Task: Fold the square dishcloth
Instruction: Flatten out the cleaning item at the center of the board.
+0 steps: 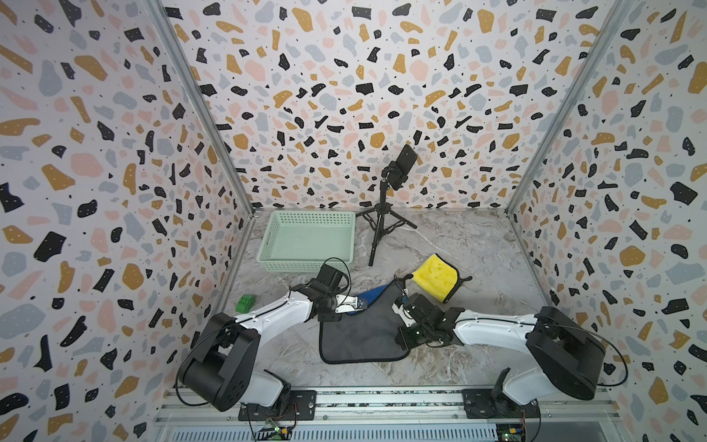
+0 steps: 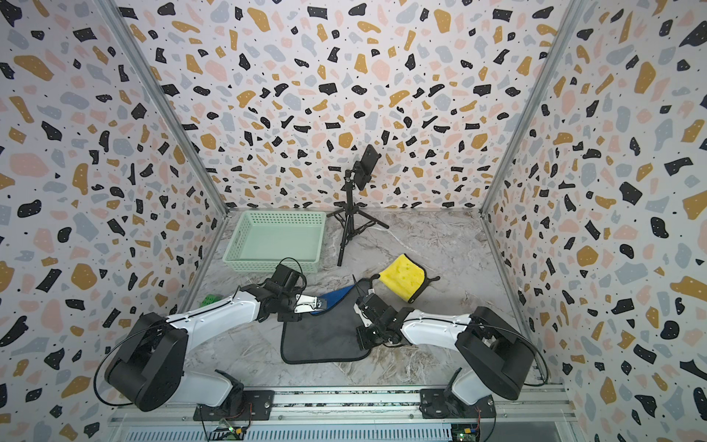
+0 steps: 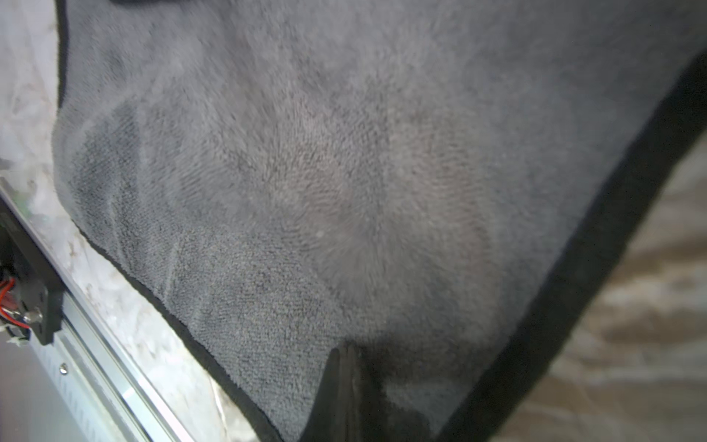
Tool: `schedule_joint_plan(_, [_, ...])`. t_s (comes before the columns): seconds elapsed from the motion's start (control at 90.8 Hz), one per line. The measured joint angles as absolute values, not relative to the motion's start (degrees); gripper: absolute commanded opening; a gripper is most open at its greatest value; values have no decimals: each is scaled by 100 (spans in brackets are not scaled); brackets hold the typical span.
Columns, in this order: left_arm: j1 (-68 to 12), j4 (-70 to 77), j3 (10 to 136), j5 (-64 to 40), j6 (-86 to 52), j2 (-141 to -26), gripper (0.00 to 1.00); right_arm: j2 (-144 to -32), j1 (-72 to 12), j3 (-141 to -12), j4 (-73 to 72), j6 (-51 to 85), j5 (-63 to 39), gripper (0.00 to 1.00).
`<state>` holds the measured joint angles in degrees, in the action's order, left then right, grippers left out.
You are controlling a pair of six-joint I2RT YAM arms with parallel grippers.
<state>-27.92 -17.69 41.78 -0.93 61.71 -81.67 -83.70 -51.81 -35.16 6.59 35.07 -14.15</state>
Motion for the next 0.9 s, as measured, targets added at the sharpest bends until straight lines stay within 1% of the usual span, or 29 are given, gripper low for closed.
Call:
schedule_joint_plan(0.099, [-2788,-1688,4261,139,5944,-8254,15,-8110,-5236,-3339,797,3570,-1341,0])
schedule_joint_plan(0.176, [-2759,-1651,4445,309,5734,-8501,23,-7953,-5328,-3238,878,3629,-1275,0])
schedule_joint_plan(0.253, [-2663,-1623,4630,482,5487,-8772,33,-7822,-5448,-3148,923,3710,-1214,0])
schedule_joint_plan(0.264, [-2641,-1619,4661,517,5454,-8814,33,-7806,-5465,-3135,928,3717,-1212,0])
schedule_joint_plan(0.319, [-2552,-1636,4759,548,5275,-8932,41,-7732,-5551,-3079,934,3774,-1168,0])
schedule_joint_plan(0.352, [-2493,-1667,4814,543,5155,-8971,48,-7693,-5601,-3046,937,3817,-1149,0])
schedule_joint_plan(0.374, [-2453,-1695,4849,523,5127,-8982,50,-7664,-5640,-3026,932,3850,-1133,0])
schedule_joint_plan(0.407, [-2397,-1763,4912,493,5015,-8982,60,-7623,-5697,-2995,934,3896,-1111,0])
schedule_joint_plan(0.484, [-2300,-1935,5068,388,4786,-8982,63,-7535,-5833,-2934,939,4007,-1070,0])
schedule_joint_plan(0.528, [-2263,-2008,5144,340,4672,-8984,72,-7496,-5913,-2912,947,4071,-1063,0])
schedule_joint_plan(0.661, [-2217,-2121,5349,368,4364,-9094,75,-7441,-6040,-2906,1041,4215,-1059,2])
schedule_joint_plan(0.815, [-2217,-2191,5417,574,4160,-9253,75,-7354,-6051,-2928,1251,4270,-1083,10])
schedule_joint_plan(0.903, [-2224,-2368,5417,491,4110,-9179,75,-7238,-6051,-3022,1529,4250,-1081,14])
